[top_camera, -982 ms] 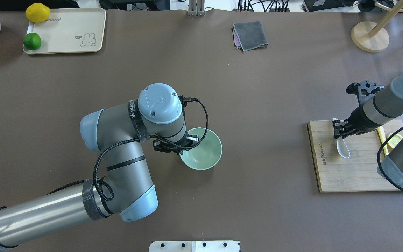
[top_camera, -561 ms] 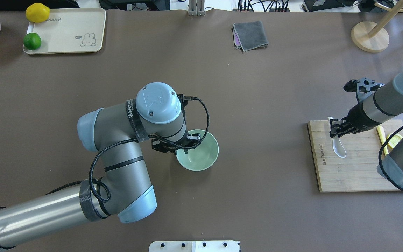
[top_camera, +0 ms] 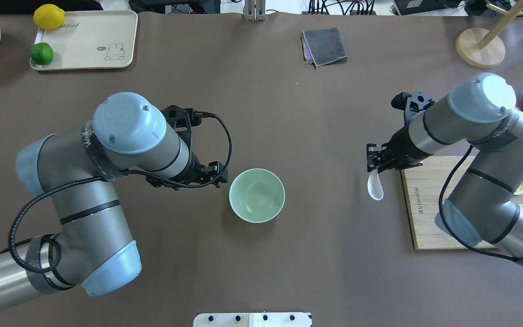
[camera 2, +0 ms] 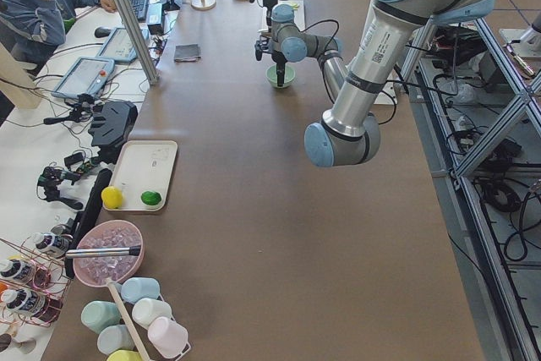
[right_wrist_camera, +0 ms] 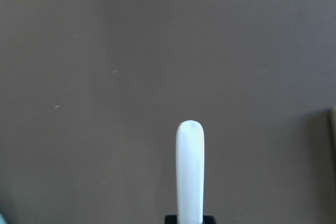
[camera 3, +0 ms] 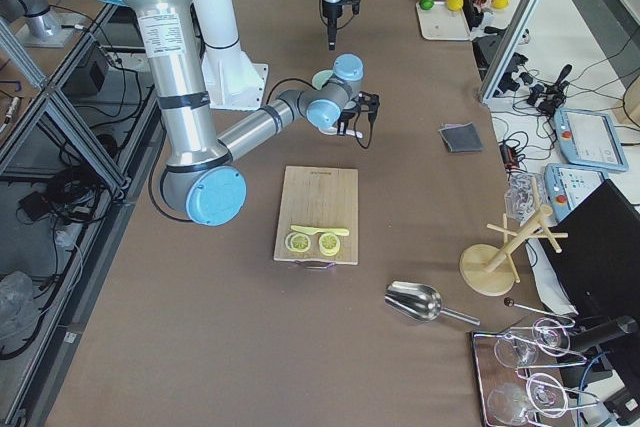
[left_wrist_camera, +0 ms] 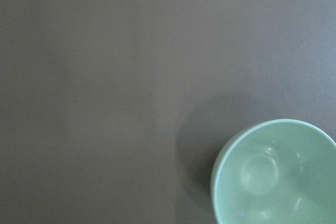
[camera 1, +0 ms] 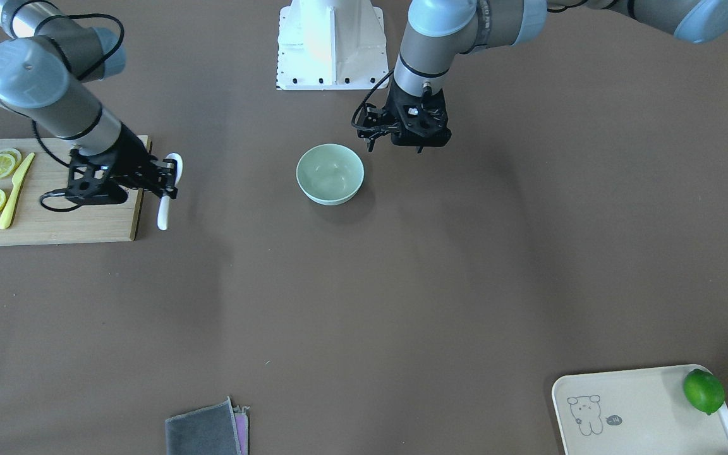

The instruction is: Place spoon in bowl

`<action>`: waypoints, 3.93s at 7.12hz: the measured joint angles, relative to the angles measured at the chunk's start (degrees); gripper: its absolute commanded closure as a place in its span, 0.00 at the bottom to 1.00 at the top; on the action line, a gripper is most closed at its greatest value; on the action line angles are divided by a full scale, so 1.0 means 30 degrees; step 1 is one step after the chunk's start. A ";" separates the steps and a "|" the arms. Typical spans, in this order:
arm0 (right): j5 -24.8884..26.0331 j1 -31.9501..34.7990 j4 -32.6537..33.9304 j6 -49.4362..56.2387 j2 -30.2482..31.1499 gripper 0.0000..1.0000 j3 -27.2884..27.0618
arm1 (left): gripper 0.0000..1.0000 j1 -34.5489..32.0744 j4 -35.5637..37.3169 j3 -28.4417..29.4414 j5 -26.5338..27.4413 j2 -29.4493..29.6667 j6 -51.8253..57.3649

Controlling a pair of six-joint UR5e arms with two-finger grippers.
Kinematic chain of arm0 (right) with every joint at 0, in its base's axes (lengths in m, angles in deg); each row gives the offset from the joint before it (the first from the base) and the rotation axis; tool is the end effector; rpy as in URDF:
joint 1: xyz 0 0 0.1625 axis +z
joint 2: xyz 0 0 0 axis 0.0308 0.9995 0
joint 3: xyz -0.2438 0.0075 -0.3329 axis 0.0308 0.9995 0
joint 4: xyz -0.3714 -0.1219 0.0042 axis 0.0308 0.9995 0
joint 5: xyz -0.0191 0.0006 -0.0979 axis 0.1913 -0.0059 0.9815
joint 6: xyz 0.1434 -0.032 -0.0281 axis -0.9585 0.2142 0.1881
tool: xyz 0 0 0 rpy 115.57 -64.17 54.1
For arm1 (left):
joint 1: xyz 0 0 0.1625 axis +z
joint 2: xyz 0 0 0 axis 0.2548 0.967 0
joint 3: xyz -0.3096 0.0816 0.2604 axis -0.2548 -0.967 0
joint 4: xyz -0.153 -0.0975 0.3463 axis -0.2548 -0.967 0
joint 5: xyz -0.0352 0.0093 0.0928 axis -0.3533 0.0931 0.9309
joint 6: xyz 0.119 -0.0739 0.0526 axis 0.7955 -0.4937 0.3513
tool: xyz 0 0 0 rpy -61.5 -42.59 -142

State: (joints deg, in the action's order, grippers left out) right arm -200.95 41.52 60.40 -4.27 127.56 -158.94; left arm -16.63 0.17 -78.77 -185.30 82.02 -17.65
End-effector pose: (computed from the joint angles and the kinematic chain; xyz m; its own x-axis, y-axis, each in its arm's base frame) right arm -0.4206 -0.4214 0.3767 0.5427 0.1227 0.8310 -0.0791 0.9923 -0.0948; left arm 0.4833 -0.3874 0.2449 0.6101 -0.0005 -0.7923 0.0464 0.9983 0.0351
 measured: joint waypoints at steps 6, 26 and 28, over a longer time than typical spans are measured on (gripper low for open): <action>0.4646 -0.3995 0.1855 -0.5318 -0.6886 0.00 0.2832 | 0.02 -0.2601 -0.0093 -0.1476 -0.1649 -0.3175 0.4297; -0.4218 1.3124 0.3955 2.0375 0.7503 0.00 0.0482 | 0.02 -1.4116 -0.0269 0.0332 -0.6368 -1.1218 1.9433; -0.4336 1.3131 0.3938 2.0473 0.7470 0.00 0.0730 | 0.02 -1.4137 -0.0264 0.0272 -0.6354 -1.1055 1.9443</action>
State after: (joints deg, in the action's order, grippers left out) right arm -213.96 80.92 72.21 57.15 149.97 -156.75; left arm -59.04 -0.62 -77.95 -204.36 48.86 40.68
